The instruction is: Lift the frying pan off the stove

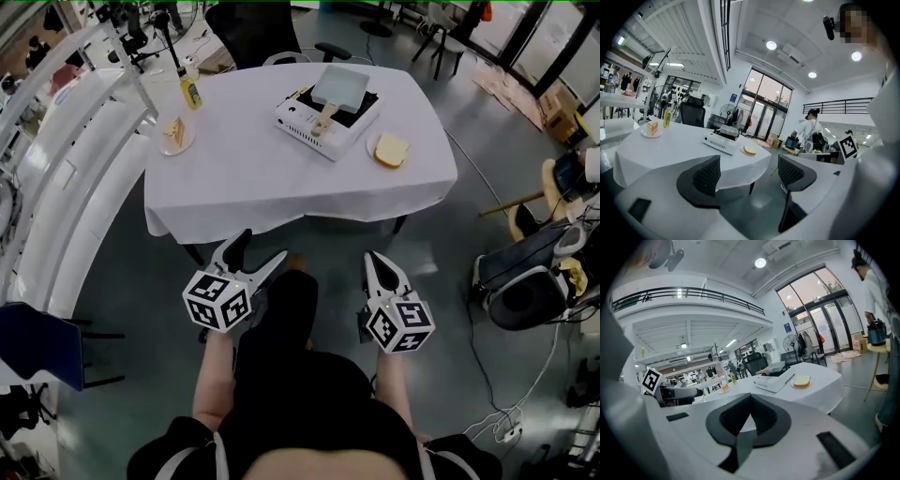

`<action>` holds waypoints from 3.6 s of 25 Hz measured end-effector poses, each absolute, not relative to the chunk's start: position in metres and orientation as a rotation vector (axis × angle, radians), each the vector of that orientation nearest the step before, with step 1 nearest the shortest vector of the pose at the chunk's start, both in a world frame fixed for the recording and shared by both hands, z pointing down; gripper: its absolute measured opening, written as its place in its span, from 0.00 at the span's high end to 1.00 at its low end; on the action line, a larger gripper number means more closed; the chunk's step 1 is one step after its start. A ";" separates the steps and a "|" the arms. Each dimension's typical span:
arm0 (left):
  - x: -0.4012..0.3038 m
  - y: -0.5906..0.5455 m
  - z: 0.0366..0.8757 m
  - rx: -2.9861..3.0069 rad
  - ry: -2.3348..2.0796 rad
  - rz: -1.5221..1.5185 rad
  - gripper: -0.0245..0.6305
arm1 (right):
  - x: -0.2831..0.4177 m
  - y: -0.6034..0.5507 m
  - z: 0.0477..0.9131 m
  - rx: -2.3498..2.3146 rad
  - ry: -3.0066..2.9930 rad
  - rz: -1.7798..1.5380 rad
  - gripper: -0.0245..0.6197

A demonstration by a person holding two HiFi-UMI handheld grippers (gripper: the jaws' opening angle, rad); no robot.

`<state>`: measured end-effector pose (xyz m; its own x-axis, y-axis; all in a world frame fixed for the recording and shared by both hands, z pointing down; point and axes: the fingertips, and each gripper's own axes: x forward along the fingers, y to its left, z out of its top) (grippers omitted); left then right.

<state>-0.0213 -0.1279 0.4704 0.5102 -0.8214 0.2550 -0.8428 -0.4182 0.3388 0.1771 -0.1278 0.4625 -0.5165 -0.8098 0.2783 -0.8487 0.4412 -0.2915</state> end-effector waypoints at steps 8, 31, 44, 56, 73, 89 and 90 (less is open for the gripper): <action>-0.030 -0.216 0.464 2.361 -1.338 0.044 0.36 | 0.172 -0.211 0.456 1.531 -2.569 0.576 0.96; -0.056 -0.455 0.427 2.334 -1.077 -0.109 0.36 | 0.132 -0.436 0.422 1.618 -2.507 0.501 0.96; -0.049 -0.525 0.439 2.199 -0.780 -0.250 0.36 | 0.119 -0.504 0.437 1.676 -2.484 0.521 0.96; -0.010 -0.526 0.500 1.954 -0.589 -0.231 0.36 | 0.122 -0.502 0.478 1.592 -2.397 0.627 0.96; 0.057 -0.582 0.536 1.749 -0.402 -0.213 0.36 | 0.171 -0.604 0.508 1.439 -2.409 0.682 0.96; 0.109 -0.579 0.544 1.706 -0.139 -0.061 0.78 | 0.176 -0.662 0.533 1.311 -2.478 0.787 0.96; 0.110 -0.580 0.543 1.703 -0.141 -0.069 0.82 | 0.175 -0.662 0.534 1.303 -2.479 0.789 0.96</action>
<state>0.1098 -0.5805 0.5432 0.9904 -0.1335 0.0361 -0.0538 -0.1316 0.9898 0.1746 -0.6621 0.5343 -0.5773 -0.6905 0.4358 -0.8154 0.4589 -0.3529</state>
